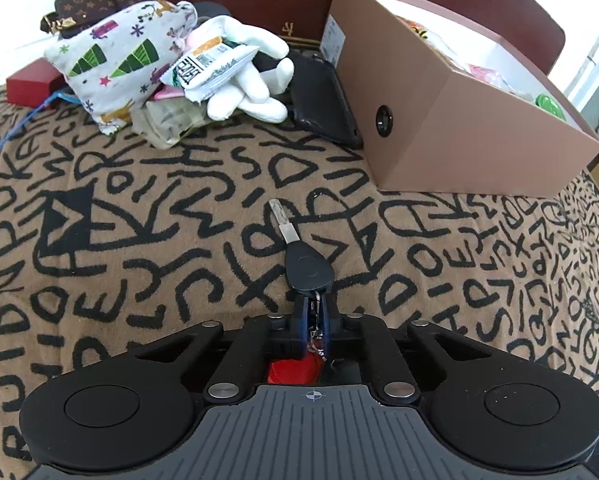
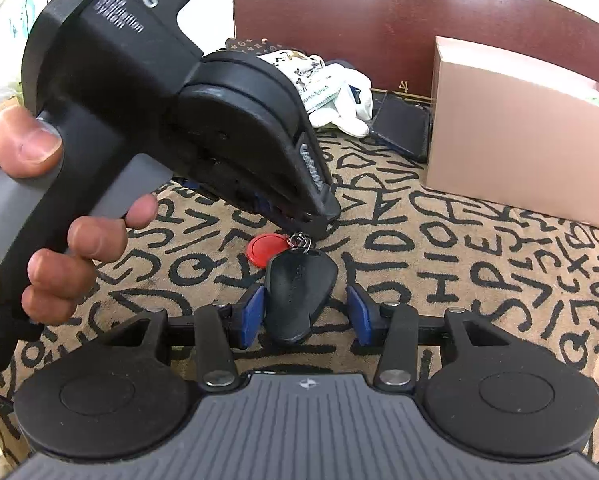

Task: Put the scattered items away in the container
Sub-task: 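Close the left tool on the black key fob, then lift the key with the left tool and carry it toward the box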

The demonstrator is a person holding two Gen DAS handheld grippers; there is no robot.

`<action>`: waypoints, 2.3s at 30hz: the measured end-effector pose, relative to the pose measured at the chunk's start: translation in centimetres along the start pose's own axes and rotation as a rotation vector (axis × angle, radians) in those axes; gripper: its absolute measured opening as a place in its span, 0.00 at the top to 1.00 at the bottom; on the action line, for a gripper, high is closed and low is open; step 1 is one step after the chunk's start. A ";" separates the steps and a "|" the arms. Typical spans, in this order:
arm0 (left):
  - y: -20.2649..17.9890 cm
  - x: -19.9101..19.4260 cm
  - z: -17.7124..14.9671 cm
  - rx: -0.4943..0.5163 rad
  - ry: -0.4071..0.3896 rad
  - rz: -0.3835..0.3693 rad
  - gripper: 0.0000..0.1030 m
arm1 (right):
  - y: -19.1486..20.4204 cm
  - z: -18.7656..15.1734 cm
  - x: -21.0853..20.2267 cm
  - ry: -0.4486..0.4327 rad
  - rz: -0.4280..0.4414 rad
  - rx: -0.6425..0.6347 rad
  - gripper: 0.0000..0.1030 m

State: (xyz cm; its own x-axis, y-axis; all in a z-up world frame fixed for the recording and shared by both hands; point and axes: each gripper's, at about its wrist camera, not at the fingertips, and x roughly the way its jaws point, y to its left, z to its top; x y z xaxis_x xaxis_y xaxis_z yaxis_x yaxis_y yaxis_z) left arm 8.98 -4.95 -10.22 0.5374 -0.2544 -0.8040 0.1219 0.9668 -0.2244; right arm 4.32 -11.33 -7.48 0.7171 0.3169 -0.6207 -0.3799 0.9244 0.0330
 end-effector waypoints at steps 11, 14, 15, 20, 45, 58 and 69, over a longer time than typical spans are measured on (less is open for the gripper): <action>-0.8 0.6 0.0 0.040 0.000 -0.016 0.73 | 0.5 0.6 0.9 -0.006 -0.007 -0.006 0.56; -1.3 0.7 0.0 0.067 0.007 -0.018 1.00 | 0.6 0.6 0.9 -0.006 -0.010 -0.022 0.57; -1.2 0.6 0.0 0.058 0.015 -0.036 1.00 | 0.6 0.7 0.8 -0.005 -0.009 -0.022 0.57; -1.5 -1.3 -0.3 0.030 -0.011 -0.080 1.00 | 0.5 1.1 -0.8 -0.042 0.017 -0.005 0.57; -7.3 -10.7 5.3 0.145 -0.250 -0.181 1.00 | -1.9 6.4 -6.4 -0.303 0.004 -0.027 0.57; -1.0 -7.1 3.4 0.045 -0.186 -0.025 0.56 | -3.7 5.4 -6.3 -0.269 -0.033 0.021 0.57; -1.6 -2.7 -1.9 0.226 -0.265 -0.092 0.29 | -5.4 5.8 -7.2 -0.263 -0.036 0.041 0.57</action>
State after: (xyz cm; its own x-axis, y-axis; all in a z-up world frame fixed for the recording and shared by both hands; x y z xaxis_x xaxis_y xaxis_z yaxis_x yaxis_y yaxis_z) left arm 5.75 -5.83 -8.73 0.7098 -0.3548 -0.6086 0.3455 0.9282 -0.1381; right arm 4.61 -17.32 1.38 0.8591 0.3228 -0.3971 -0.3310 0.9423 0.0499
